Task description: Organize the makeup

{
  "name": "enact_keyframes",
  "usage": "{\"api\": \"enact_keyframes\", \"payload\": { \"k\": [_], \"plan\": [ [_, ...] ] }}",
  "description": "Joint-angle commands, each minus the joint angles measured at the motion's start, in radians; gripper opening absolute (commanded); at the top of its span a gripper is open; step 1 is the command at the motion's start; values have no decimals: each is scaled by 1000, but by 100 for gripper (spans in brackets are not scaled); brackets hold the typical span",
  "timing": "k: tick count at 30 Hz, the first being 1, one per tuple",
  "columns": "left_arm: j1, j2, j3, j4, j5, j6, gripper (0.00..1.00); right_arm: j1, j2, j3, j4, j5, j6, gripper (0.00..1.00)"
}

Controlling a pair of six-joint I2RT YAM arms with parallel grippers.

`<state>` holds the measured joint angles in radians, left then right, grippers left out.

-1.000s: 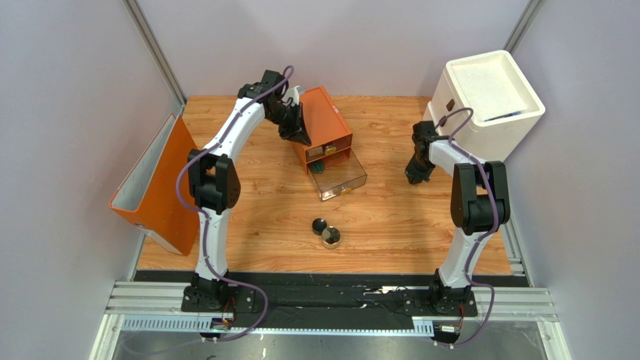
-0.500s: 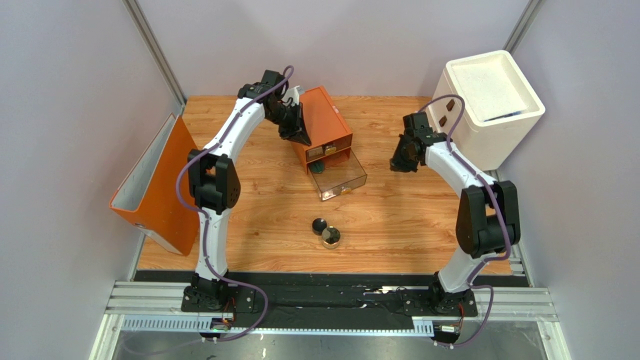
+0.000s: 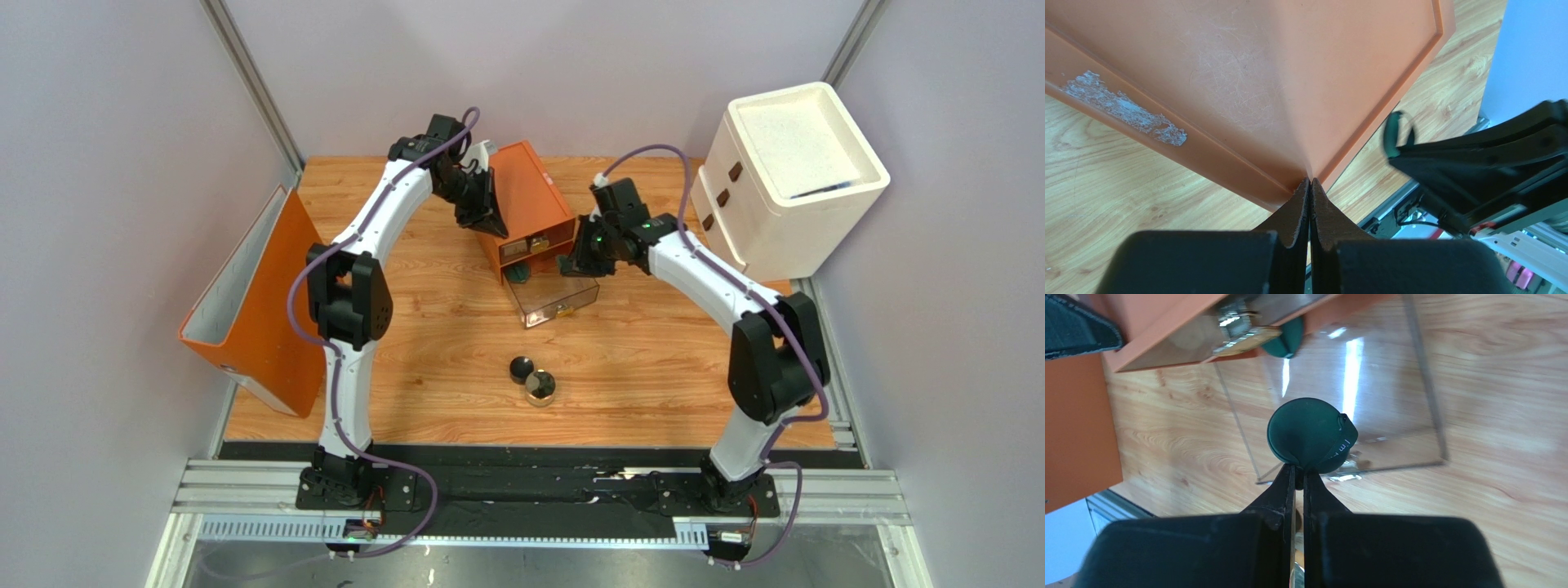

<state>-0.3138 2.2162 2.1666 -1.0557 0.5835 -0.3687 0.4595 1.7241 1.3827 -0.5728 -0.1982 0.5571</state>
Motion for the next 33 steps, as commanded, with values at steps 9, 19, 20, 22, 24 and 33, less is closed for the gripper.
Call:
{"api": "enact_keyframes", "payload": {
  "k": [9,19,20,22,24,33],
  "plan": [
    [1,25,-42,-92,-137,59,0,64,100,157,-27,42,23,58],
    [-1,23,-39,-90,-134,51,0,132,-12,101,-105,80,-147,63],
    [-1,23,-39,-90,-134,48,0,152,-18,84,-130,80,-207,63],
    [1,25,-37,-89,-129,40,0,214,-29,69,-160,89,-261,64],
    [-1,28,-37,-87,-125,34,0,284,-29,29,-199,100,-321,64],
    [1,23,-51,-87,-132,39,0,482,76,-57,-265,195,-422,74]
  ]
}}
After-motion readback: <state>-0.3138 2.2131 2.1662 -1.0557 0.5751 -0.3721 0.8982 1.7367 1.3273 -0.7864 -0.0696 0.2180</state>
